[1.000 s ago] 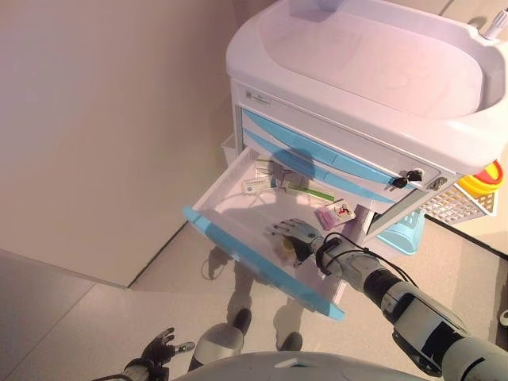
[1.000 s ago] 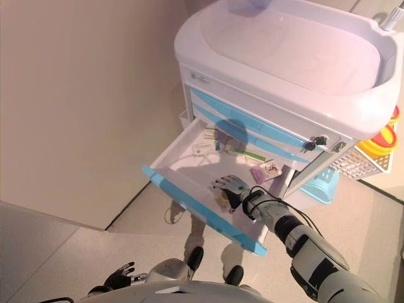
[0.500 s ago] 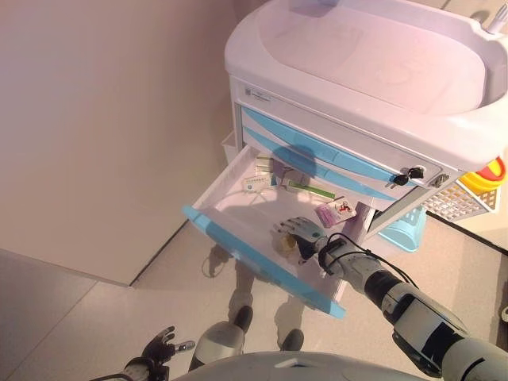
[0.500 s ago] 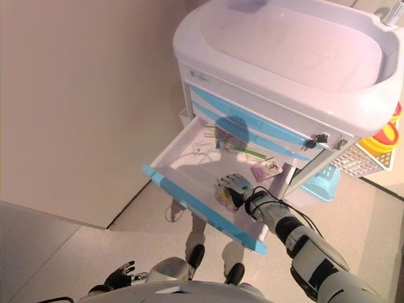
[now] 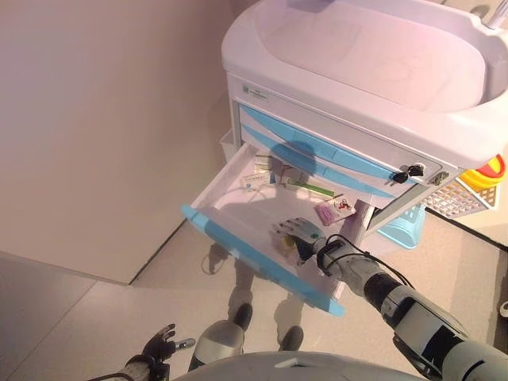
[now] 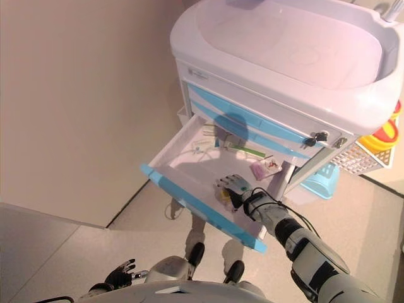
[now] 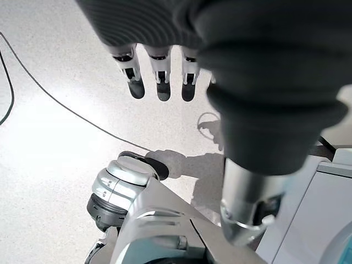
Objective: Open the drawer and pick up the medicine
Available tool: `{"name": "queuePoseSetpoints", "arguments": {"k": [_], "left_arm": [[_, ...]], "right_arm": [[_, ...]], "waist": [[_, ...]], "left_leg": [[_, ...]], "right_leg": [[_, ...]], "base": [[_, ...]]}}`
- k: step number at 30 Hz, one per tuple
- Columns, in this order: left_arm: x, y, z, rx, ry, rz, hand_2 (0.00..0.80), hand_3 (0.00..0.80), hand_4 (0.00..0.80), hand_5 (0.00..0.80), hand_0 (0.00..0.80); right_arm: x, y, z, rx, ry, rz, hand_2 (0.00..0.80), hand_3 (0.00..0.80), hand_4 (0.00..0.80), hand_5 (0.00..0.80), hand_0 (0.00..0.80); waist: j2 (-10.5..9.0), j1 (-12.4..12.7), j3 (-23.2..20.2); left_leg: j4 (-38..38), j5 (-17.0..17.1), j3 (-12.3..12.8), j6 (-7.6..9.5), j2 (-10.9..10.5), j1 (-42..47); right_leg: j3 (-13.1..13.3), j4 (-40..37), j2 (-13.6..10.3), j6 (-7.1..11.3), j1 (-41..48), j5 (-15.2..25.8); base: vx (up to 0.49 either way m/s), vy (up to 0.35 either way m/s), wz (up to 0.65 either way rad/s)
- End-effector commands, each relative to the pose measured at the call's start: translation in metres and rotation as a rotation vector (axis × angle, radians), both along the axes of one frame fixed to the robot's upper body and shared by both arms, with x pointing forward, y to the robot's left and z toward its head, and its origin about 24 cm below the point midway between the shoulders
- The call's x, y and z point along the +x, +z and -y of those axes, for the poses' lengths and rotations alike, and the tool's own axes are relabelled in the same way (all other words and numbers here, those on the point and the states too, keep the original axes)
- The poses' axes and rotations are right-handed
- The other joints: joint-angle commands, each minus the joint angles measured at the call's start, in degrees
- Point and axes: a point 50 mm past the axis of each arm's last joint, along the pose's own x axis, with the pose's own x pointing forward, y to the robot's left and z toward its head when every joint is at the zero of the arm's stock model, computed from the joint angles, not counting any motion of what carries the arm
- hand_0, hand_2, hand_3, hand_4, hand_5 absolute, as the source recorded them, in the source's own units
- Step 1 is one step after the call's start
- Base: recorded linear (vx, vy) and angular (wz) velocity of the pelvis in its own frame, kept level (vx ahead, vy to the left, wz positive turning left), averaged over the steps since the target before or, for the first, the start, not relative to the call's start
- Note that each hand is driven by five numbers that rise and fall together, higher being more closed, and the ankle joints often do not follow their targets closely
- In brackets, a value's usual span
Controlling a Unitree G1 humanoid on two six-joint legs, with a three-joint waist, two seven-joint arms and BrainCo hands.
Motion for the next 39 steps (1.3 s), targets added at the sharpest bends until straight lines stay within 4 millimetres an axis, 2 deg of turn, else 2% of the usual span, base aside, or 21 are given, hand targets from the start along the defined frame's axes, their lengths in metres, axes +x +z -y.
{"name": "queuePoseSetpoints", "arguments": {"k": [1, 12, 13, 14, 15, 16, 17, 19, 21, 22, 23, 39], "left_arm": [[0.0031, -0.0003, 0.0018, 0.011, -0.056, 0.005, 0.000, 0.000, 0.000, 0.000, 0.000], [0.0005, -0.0004, 0.0004, 0.012, -0.040, 0.005, 0.000, 0.000, 0.000, 0.000, 0.000], [0.0005, -0.0005, 0.0008, 0.011, -0.038, 0.005, 0.000, 0.000, 0.000, 0.000, 0.000], [0.0001, -0.0005, 0.0008, 0.011, -0.037, 0.005, 0.000, 0.000, 0.000, 0.000, 0.000], [0.0002, -0.0007, 0.0012, 0.011, -0.037, 0.005, 0.000, 0.000, 0.000, 0.000, 0.000], [0.0001, -0.0005, 0.0006, 0.010, -0.038, 0.005, 0.000, 0.000, 0.000, 0.000, 0.000], [-0.0001, -0.0006, 0.0008, 0.010, -0.037, 0.004, 0.000, 0.000, 0.000, 0.000, 0.000], [-0.0009, -0.0007, 0.0006, 0.010, -0.037, 0.004, 0.000, 0.000, 0.000, 0.000, 0.000], [-0.0002, -0.0008, 0.0012, 0.008, -0.038, 0.003, 0.000, 0.000, 0.000, 0.000, 0.000], [-0.0004, -0.0007, 0.0012, 0.008, -0.039, 0.004, 0.000, 0.000, 0.000, 0.000, 0.000], [-0.0002, -0.0006, 0.0006, 0.008, -0.038, 0.004, 0.000, 0.000, 0.000, 0.000, 0.000], [0.0020, -0.0003, 0.0008, 0.008, -0.035, 0.012, 0.000, 0.000, 0.000, 0.000, 0.000]], "right_arm": [[0.0096, 0.0137, -0.0127, 0.069, 0.028, 0.081, 0.000, 0.000, 0.000, 0.000, 0.000], [0.0089, 0.0174, -0.0087, 0.092, 0.013, 0.097, 0.000, 0.000, 0.000, 0.000, 0.000], [0.0084, 0.0170, -0.0092, 0.097, 0.012, 0.099, 0.072, 0.072, 0.072, 0.072, 0.072], [0.0083, 0.0173, -0.0092, 0.102, 0.015, 0.103, 0.273, 0.273, 0.273, 0.273, 0.273], [0.0079, 0.0172, -0.0093, 0.104, 0.016, 0.106, 0.527, 0.527, 0.527, 0.527, 0.527], [0.0078, 0.0172, -0.0093, 0.106, 0.016, 0.108, 0.593, 0.593, 0.593, 0.593, 0.593], [0.0074, 0.0172, -0.0094, 0.109, 0.015, 0.110, 0.596, 0.596, 0.596, 0.596, 0.596], [0.0071, 0.0172, -0.0095, 0.114, 0.015, 0.112, 0.671, 0.671, 0.671, 0.671, 0.671], [0.0072, 0.0174, -0.0105, 0.120, 0.013, 0.113, 0.687, 0.687, 0.687, 0.687, 0.687], [0.0072, 0.0176, -0.0103, 0.121, 0.013, 0.114, 0.772, 0.772, 0.772, 0.772, 0.772], [0.0067, 0.0173, -0.0098, 0.123, 0.014, 0.115, 0.800, 0.800, 0.800, 0.800, 0.800], [0.0054, 0.0178, -0.0074, 0.131, 0.016, 0.116, 0.800, 0.800, 0.800, 0.800, 0.800]], "waist": [[-0.31, 1.07, -0.27], [-0.41, 0.42, -0.02], [-0.38, 0.40, -0.01], [-0.38, 0.39, 0.02], [-0.36, 0.35, 0.05], [-0.33, 0.34, 0.03], [-0.31, 0.32, 0.04], [-0.29, 0.29, 0.05], [-0.29, 0.28, 0.05], [-0.29, 0.29, 0.07], [-0.31, 0.26, 0.09], [-0.74, -0.33, 0.54]], "left_leg": [[1.61, -4.73, -0.28, -0.18, -2.12, -0.82], [1.55, -4.75, 0.02, -0.08, -2.14, -0.74], [1.55, -4.76, 0.06, -0.08, -2.13, -0.74], [1.54, -4.79, 0.06, -0.06, -2.14, -0.73], [1.54, -4.81, 0.05, -0.05, -2.15, -0.70], [1.56, -4.81, 0.06, -0.04, -2.19, -0.73], [1.56, -4.81, 0.08, -0.03, -2.18, -0.73], [1.60, -4.85, 0.08, -0.01, -2.22, -0.73], [1.61, -4.86, 0.15, 0.00, -2.21, -0.77], [1.63, -4.88, 0.14, 0.01, -2.23, -0.79], [1.61, -4.88, 0.18, 0.01, -2.24, -0.79], [1.45, -5.05, 0.98, 0.18, -2.02, -0.65]], "right_leg": [[0.99, 5.57, -1.67, 3.26, 1.73, -4.36], [1.32, 5.74, -1.66, 3.36, 1.52, -4.28], [1.30, 5.76, -1.68, 3.37, 1.51, -4.30], [1.30, 5.78, -1.68, 3.35, 1.50, -4.32], [1.29, 5.82, -1.70, 3.35, 1.47, -4.33], [1.30, 5.77, -1.70, 3.37, 1.48, -4.31], [1.32, 5.76, -1.71, 3.37, 1.47, -4.30], [1.38, 5.79, -1.73, 3.41, 1.43, -4.27], [1.36, 5.72, -1.76, 3.45, 1.46, -4.23], [1.38, 5.71, -1.77, 3.47, 1.42, -4.22], [1.41, 5.70, -1.77, 3.49, 1.39, -4.19], [1.91, 5.65, -1.76, 3.63, 1.09, -3.93]], "base": [[0.000, 0.000, 0.00], [0.000, 0.000, 0.00], [0.000, 0.000, 0.00], [0.000, 0.000, 0.00], [0.000, 0.000, 0.00], [0.000, 0.000, 0.00], [0.000, 0.000, 0.00], [0.000, 0.000, 0.00], [0.000, 0.000, 0.00], [0.000, 0.000, 0.00], [0.000, 0.000, 0.00], [0.000, 0.000, 0.00]]}}
